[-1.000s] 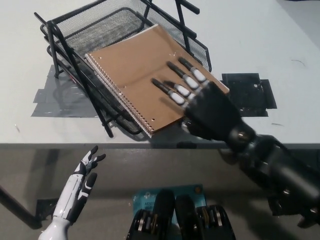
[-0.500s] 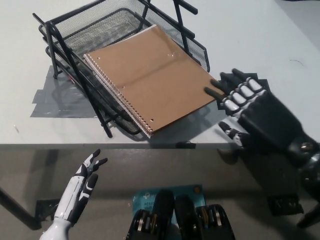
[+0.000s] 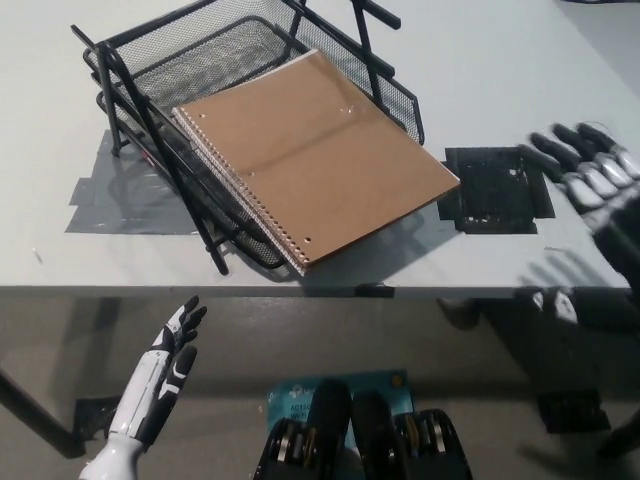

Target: A person hands a notebook to the robot and the robot grabs it with its right hand and places it in the file tray kept in the centre of the desk infront of it.

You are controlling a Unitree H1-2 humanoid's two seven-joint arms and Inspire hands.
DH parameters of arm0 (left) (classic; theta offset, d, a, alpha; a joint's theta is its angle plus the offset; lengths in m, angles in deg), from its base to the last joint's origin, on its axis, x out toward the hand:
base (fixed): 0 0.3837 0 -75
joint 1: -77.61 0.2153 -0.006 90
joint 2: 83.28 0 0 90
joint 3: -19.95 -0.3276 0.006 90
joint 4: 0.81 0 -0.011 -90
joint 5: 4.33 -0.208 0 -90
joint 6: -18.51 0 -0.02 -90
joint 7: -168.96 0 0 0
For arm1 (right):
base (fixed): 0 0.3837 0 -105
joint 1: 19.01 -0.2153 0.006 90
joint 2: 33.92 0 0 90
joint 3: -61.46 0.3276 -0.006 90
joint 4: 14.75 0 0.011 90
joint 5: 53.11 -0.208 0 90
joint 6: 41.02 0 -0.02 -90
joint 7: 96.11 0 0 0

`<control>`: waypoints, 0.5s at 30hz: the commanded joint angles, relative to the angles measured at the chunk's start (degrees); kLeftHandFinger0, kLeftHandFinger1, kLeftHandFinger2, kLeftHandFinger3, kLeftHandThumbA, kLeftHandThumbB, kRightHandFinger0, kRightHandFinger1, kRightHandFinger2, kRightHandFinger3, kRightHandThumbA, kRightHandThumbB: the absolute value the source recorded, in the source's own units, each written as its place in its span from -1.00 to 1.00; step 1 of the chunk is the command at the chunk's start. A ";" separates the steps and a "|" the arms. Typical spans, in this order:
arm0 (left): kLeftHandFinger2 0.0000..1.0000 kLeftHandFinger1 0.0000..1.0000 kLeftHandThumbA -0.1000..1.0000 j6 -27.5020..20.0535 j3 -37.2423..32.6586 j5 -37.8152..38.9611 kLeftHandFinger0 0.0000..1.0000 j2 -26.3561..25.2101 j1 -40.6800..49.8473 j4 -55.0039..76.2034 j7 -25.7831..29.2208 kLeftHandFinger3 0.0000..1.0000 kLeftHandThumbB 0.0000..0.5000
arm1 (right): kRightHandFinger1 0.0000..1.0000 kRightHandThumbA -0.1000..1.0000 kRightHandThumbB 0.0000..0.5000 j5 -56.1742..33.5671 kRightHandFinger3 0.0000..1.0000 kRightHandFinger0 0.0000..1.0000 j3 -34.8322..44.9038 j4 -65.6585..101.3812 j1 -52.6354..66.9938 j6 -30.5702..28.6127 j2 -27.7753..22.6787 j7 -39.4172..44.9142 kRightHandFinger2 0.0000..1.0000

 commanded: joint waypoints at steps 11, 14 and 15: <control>1.00 1.00 1.00 -3.43 0.44 0.10 0.99 0.16 2.96 2.20 0.98 1.00 0.49 | 1.00 1.00 0.13 -24.52 1.00 1.00 7.32 -13.50 29.04 -18.56 34.92 -3.78 1.00; 1.00 1.00 1.00 -3.64 0.74 -0.06 0.99 0.45 3.69 2.21 1.55 1.00 0.50 | 1.00 1.00 0.12 -29.41 1.00 1.00 7.86 -16.38 28.76 -18.81 37.85 -0.46 1.00; 1.00 1.00 1.00 -3.80 0.84 -0.10 0.98 0.43 4.27 2.44 1.65 1.00 0.49 | 1.00 1.00 0.02 -30.45 1.00 1.00 7.81 -17.43 28.90 -19.32 38.69 0.91 1.00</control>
